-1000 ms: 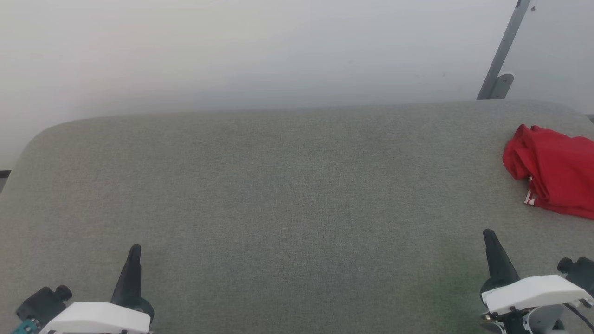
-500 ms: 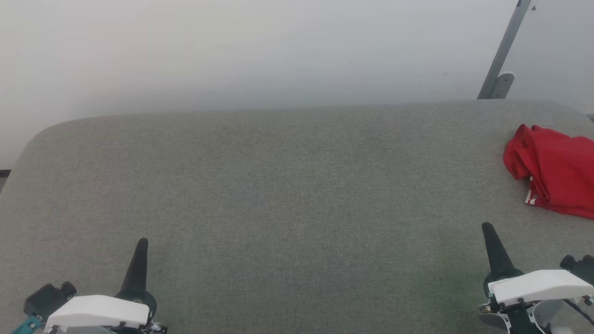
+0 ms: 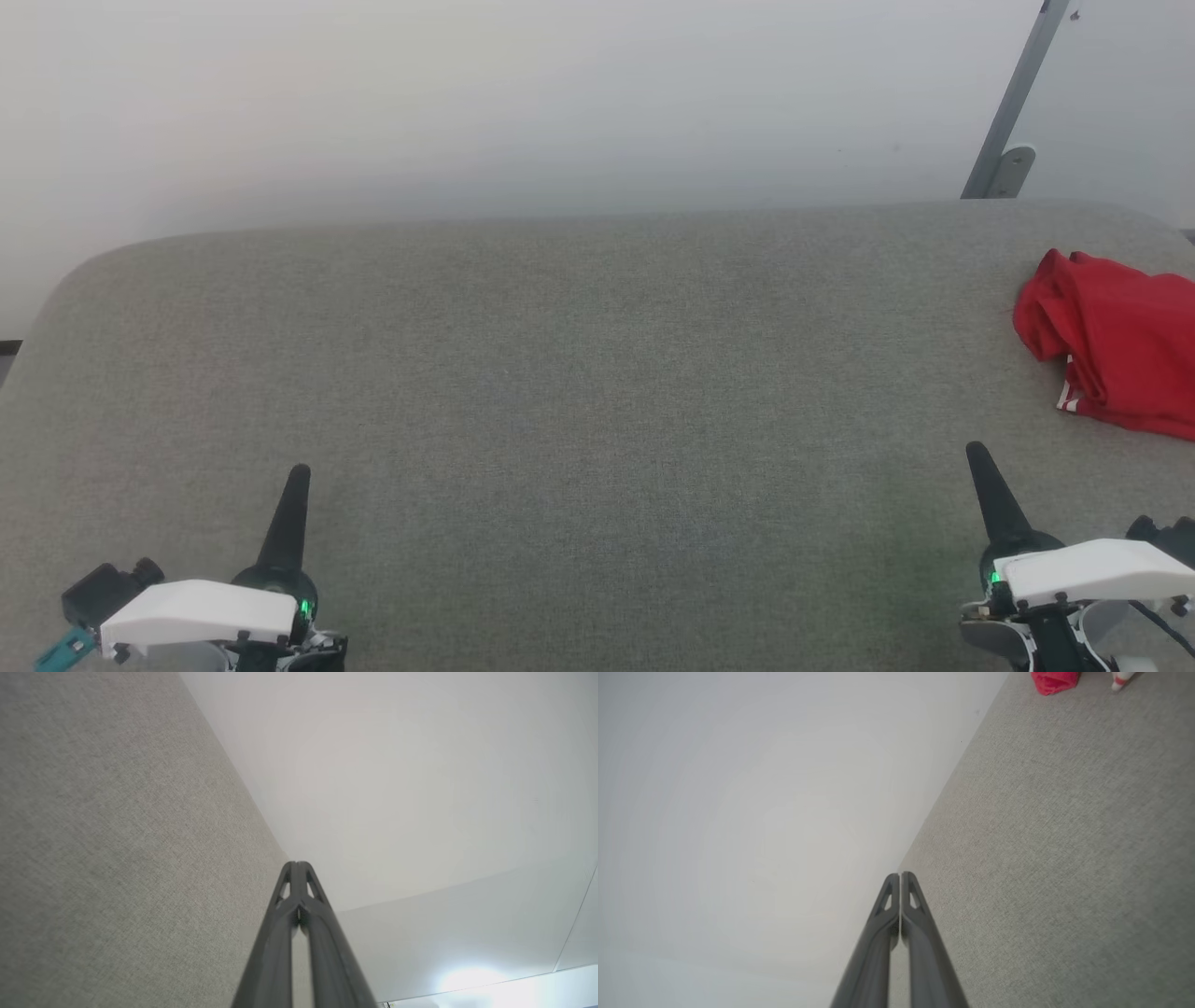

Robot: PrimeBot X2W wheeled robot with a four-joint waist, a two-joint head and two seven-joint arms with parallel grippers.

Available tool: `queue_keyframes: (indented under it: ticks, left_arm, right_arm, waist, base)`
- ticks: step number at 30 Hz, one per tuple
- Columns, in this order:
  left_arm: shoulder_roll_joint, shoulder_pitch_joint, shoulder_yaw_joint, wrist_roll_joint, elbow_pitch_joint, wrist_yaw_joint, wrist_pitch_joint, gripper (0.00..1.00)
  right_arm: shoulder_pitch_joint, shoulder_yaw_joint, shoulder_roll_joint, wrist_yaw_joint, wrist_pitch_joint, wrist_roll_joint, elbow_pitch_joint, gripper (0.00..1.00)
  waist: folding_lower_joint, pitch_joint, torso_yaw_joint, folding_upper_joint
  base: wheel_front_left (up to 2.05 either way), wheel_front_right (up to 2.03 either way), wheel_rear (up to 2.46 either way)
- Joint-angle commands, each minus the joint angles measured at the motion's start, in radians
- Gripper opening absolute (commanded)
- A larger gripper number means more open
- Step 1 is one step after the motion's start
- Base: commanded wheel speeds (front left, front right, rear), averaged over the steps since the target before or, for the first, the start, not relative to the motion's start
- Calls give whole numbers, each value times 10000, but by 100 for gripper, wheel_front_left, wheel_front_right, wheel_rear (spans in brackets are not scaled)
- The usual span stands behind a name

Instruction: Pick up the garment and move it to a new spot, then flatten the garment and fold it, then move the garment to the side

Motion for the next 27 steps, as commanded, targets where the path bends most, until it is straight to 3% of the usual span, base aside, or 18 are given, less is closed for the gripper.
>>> queue_keyframes:
  ticks: [1,27]
  left_arm:
    - [14,-242,48,-282,-49,-18,97,0]
    - [-295,-584,55,-2196,85,-24,647,0]
  right_arm:
    - [-207,-22,7,-8,85,275,-121,0]
    - [-337,-148,159,-6,636,2467,-187,0]
  waist:
    - [0,1,1,-1]
    - [0,27,10,-1]
  base:
    - [0,0,0]
    - [0,0,0]
